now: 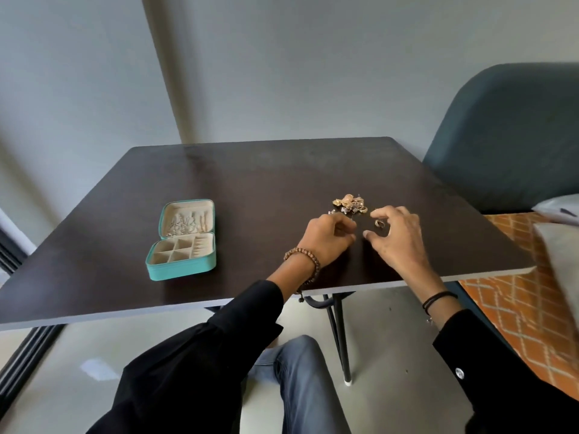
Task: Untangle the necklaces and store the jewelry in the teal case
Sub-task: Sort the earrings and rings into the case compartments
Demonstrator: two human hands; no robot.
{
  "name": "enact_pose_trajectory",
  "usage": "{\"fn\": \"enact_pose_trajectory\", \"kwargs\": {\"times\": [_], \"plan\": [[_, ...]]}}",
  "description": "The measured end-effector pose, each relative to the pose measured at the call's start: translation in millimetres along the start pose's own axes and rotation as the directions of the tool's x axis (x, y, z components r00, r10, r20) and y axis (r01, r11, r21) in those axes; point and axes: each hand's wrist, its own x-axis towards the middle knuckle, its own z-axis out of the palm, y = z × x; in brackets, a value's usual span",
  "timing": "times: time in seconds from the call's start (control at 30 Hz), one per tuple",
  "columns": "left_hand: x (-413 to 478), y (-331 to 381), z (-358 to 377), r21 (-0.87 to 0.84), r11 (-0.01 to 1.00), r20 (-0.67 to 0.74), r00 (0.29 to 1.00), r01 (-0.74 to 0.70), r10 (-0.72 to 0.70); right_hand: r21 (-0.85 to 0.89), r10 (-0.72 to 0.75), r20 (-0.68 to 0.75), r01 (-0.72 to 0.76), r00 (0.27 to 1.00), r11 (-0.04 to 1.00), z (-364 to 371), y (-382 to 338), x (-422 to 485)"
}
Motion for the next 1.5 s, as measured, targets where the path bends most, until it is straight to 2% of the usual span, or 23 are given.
{"fn": "enact_pose_trajectory", "kwargs": {"times": [0.1,0.27,0.37,0.47,0.53,0.63,0.7,0.8,1.07,1.2,1.37,1.5], "plan": [[8.3,-1.7,17.6,-0.051,0.999,-0.020,1.000,0.004,-0.005,0.037,0.078,0.000,-0.078,0.997,0.996,0.8,12.7,3.6],[19.9,-4.4,34.3,-0.065,0.997,-0.052,0.998,-0.031,0.028,0.101,0.062,-0.065,-0.055,0.996,0.993,6.9,18.7,6.6],[24.9,-3.6,44.0,-0.053,0.998,-0.088,0.996,-0.023,0.018,-0.015,0.006,-0.142,-0.009,0.990,1.000,8.7,21.1,6.5],[25.8,-1.6,52.4,-0.034,0.999,-0.120,0.993,-0.008,0.004,-0.200,-0.136,-0.181,0.099,0.974,0.975,9.8,20.3,3.3],[26.9,-4.7,51.9,-0.014,1.000,-0.130,0.991,-0.004,0.002,-0.247,-0.223,-0.197,0.172,0.955,0.954,14.7,20.4,3.8],[28.3,-7.2,51.0,-0.002,1.000,-0.135,0.991,-0.012,0.011,-0.133,-0.217,-0.160,0.197,0.963,0.971,15.1,25.4,7.6],[28.5,-7.6,51.3,-0.001,1.000,-0.138,0.990,-0.027,0.026,0.021,-0.208,-0.136,0.213,0.969,0.977,8.9,26.0,7.0],[25.0,-7.2,51.2,-0.037,0.999,-0.126,0.991,-0.036,0.031,0.231,-0.142,-0.056,0.151,0.988,0.961,-0.7,24.3,-2.5],[21.2,-3.2,46.8,-0.146,0.989,-0.105,0.994,-0.008,-0.008,0.356,-0.085,0.012,0.075,0.996,0.931,-9.8,21.7,-13.7],[12.9,4.6,42.9,-0.353,0.934,-0.086,0.992,0.060,-0.097,0.424,-0.072,0.054,0.043,0.996,0.905,-16.4,18.1,-21.3],[-9.7,3.2,28.3,-0.461,0.887,-0.194,0.975,0.011,-0.113,0.536,-0.092,0.058,0.047,0.994,0.843,-16.3,1.8,-30.8],[-29.8,1.9,5.4,-0.434,0.898,-0.294,0.954,-0.073,-0.065,0.626,-0.150,0.088,0.062,0.985,0.777,-15.6,-18.2,-34.5]]}}
